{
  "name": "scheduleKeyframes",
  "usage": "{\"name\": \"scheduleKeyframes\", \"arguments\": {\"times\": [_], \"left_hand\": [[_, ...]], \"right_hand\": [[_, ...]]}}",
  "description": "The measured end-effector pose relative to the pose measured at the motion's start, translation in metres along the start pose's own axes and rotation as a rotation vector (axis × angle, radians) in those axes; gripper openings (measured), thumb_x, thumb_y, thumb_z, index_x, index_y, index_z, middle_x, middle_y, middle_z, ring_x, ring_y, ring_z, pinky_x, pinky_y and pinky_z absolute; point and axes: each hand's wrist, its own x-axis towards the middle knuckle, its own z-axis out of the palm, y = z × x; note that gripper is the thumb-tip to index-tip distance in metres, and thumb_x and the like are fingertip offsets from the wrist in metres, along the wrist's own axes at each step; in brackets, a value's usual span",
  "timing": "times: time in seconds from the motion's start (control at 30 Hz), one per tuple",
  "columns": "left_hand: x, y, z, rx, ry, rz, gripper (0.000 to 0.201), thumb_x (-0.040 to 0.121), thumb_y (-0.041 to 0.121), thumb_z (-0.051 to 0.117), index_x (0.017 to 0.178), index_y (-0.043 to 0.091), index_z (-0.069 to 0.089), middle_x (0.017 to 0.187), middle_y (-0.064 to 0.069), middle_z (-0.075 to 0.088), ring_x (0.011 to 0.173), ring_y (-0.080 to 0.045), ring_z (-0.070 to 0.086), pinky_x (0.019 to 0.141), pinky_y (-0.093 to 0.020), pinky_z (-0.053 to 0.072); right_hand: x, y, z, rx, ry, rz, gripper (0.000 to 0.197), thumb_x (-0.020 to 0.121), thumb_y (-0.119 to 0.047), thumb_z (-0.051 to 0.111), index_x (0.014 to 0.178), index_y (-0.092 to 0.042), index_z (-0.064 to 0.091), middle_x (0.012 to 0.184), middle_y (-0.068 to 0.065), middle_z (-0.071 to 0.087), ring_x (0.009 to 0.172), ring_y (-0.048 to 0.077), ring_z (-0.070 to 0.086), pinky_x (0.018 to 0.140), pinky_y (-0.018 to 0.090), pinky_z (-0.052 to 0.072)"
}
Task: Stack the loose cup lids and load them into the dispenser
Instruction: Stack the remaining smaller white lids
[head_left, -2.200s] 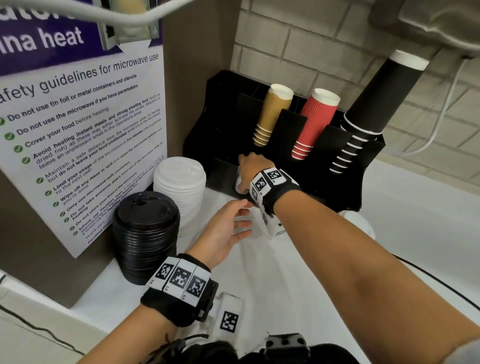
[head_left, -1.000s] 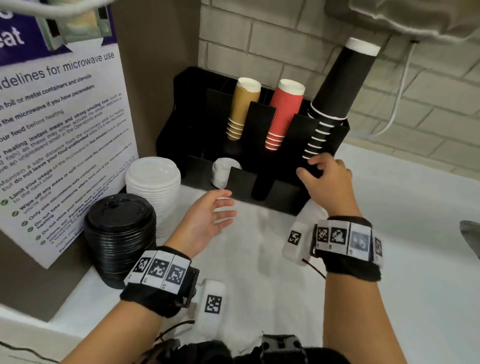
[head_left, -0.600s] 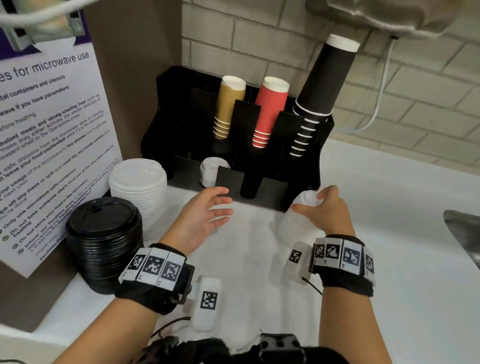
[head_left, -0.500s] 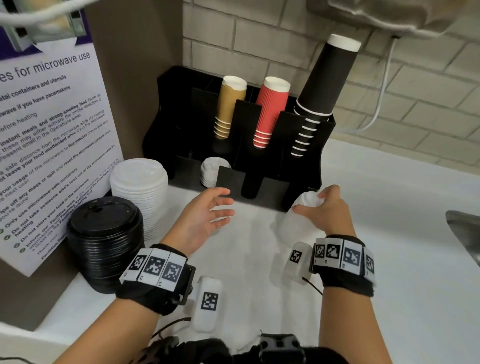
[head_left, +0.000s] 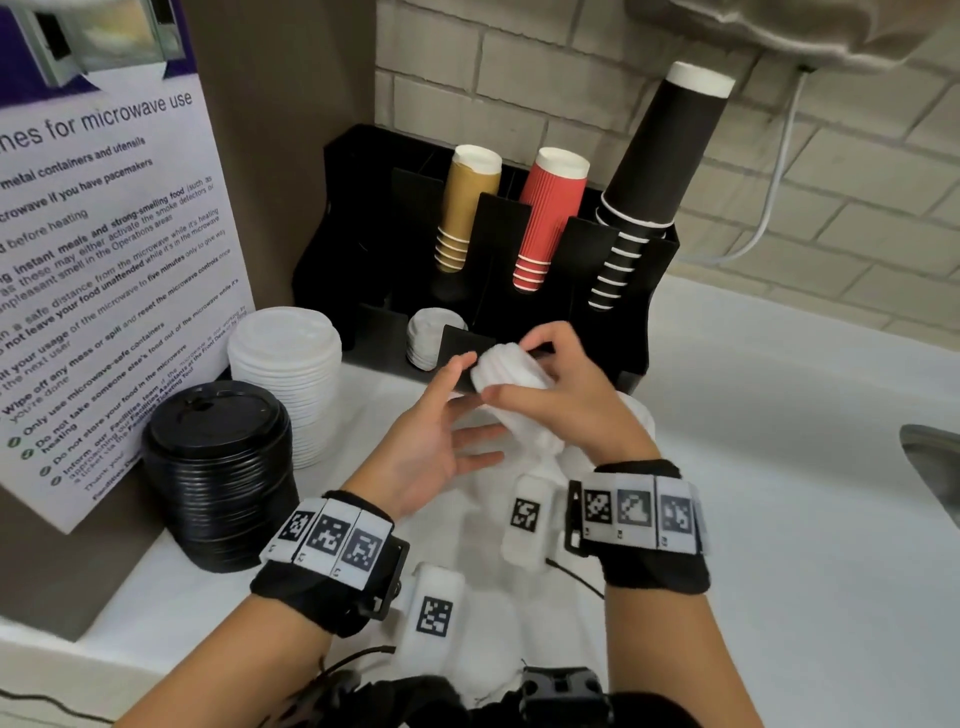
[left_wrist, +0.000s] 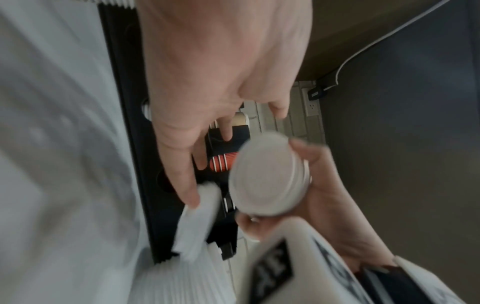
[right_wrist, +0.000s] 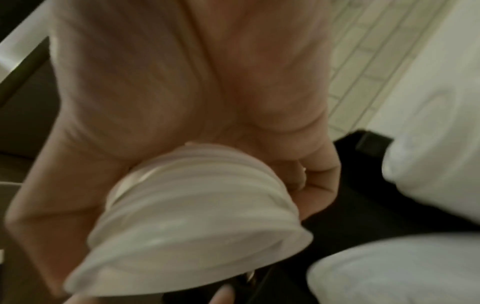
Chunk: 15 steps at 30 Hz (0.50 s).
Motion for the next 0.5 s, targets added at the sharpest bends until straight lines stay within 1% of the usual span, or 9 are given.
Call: {"name": "scheduleKeyframes", "arguments": {"times": [0.1, 0.13, 0.2, 0.23, 0.3, 0.37, 0.4, 0.43, 0.5], "left_hand": [[-0.002, -0.002, -0.001, -0.085, -0.047, -0.024, 0.069, 0.080, 0.066, 0.048, 0.132, 0.021, 0.059, 0.130, -0.012, 0.064, 0.121, -0.029, 0.061, 0.097, -0.052, 0.051], [-0.002, -0.002, -0.003, -0.113, -0.045, -0.024, 0.069, 0.081, 0.065, 0.047, 0.130, 0.019, 0.060, 0.131, -0.012, 0.063, 0.121, -0.029, 0.060, 0.099, -0.054, 0.049], [-0.002, -0.001, -0.005, -0.155, -0.040, -0.025, 0.068, 0.082, 0.065, 0.045, 0.129, 0.017, 0.060, 0.129, -0.013, 0.064, 0.119, -0.027, 0.062, 0.101, -0.054, 0.047], [-0.003, 0.000, -0.006, -0.166, -0.037, -0.024, 0.068, 0.082, 0.064, 0.045, 0.128, 0.017, 0.060, 0.127, -0.014, 0.065, 0.116, -0.026, 0.064, 0.099, -0.052, 0.050], [-0.003, 0.002, -0.006, -0.178, -0.012, -0.015, 0.069, 0.081, 0.064, 0.046, 0.128, 0.015, 0.059, 0.125, -0.015, 0.066, 0.110, -0.025, 0.067, 0.088, -0.045, 0.057], [-0.003, 0.004, -0.008, -0.179, 0.032, -0.007, 0.070, 0.081, 0.064, 0.046, 0.129, 0.016, 0.059, 0.124, -0.015, 0.067, 0.108, -0.025, 0.068, 0.076, -0.041, 0.059], [-0.004, 0.005, -0.008, -0.172, 0.048, -0.006, 0.070, 0.082, 0.065, 0.045, 0.130, 0.016, 0.059, 0.124, -0.015, 0.067, 0.108, -0.025, 0.068, 0.073, -0.040, 0.059], [-0.004, 0.006, -0.009, -0.166, 0.054, -0.011, 0.070, 0.082, 0.065, 0.044, 0.130, 0.017, 0.058, 0.124, -0.014, 0.067, 0.109, -0.025, 0.067, 0.071, -0.040, 0.059], [-0.005, 0.006, -0.011, -0.149, 0.043, -0.033, 0.070, 0.080, 0.064, 0.047, 0.131, 0.018, 0.058, 0.123, -0.013, 0.068, 0.111, -0.025, 0.066, 0.074, -0.041, 0.059]], "right_hand": [[-0.001, -0.005, 0.019, 0.020, -0.145, -0.020, 0.055, 0.070, -0.033, 0.082, 0.111, -0.036, 0.046, 0.101, 0.003, 0.065, 0.091, 0.016, 0.065, 0.079, 0.032, 0.056], [-0.001, -0.005, 0.023, 0.024, -0.162, -0.029, 0.054, 0.071, -0.033, 0.082, 0.112, -0.039, 0.047, 0.101, 0.002, 0.065, 0.092, 0.015, 0.065, 0.079, 0.031, 0.056], [-0.002, -0.004, 0.027, 0.042, -0.184, -0.048, 0.054, 0.071, -0.034, 0.083, 0.112, -0.041, 0.049, 0.102, -0.002, 0.064, 0.093, 0.012, 0.064, 0.075, 0.024, 0.054], [-0.003, -0.003, 0.029, 0.054, -0.191, -0.057, 0.055, 0.070, -0.035, 0.083, 0.113, -0.041, 0.050, 0.104, -0.003, 0.064, 0.095, 0.010, 0.063, 0.072, 0.021, 0.054], [-0.003, -0.002, 0.029, 0.065, -0.212, -0.071, 0.056, 0.069, -0.035, 0.084, 0.115, -0.040, 0.051, 0.107, -0.005, 0.064, 0.099, 0.008, 0.062, 0.072, 0.018, 0.054], [-0.004, -0.002, 0.027, 0.038, -0.244, -0.087, 0.057, 0.070, -0.034, 0.084, 0.117, -0.042, 0.053, 0.111, -0.011, 0.063, 0.106, 0.005, 0.059, 0.083, 0.022, 0.053], [-0.004, -0.001, 0.025, 0.021, -0.258, -0.096, 0.056, 0.071, -0.033, 0.083, 0.118, -0.042, 0.053, 0.112, -0.014, 0.063, 0.108, 0.003, 0.058, 0.089, 0.025, 0.051], [-0.004, 0.000, 0.023, 0.007, -0.271, -0.104, 0.055, 0.073, -0.032, 0.082, 0.119, -0.043, 0.054, 0.113, -0.016, 0.062, 0.109, 0.001, 0.057, 0.092, 0.025, 0.048], [-0.005, 0.002, 0.019, -0.013, -0.285, -0.116, 0.057, 0.075, -0.031, 0.081, 0.122, -0.046, 0.052, 0.111, -0.019, 0.062, 0.107, -0.002, 0.057, 0.092, 0.022, 0.046]]}}
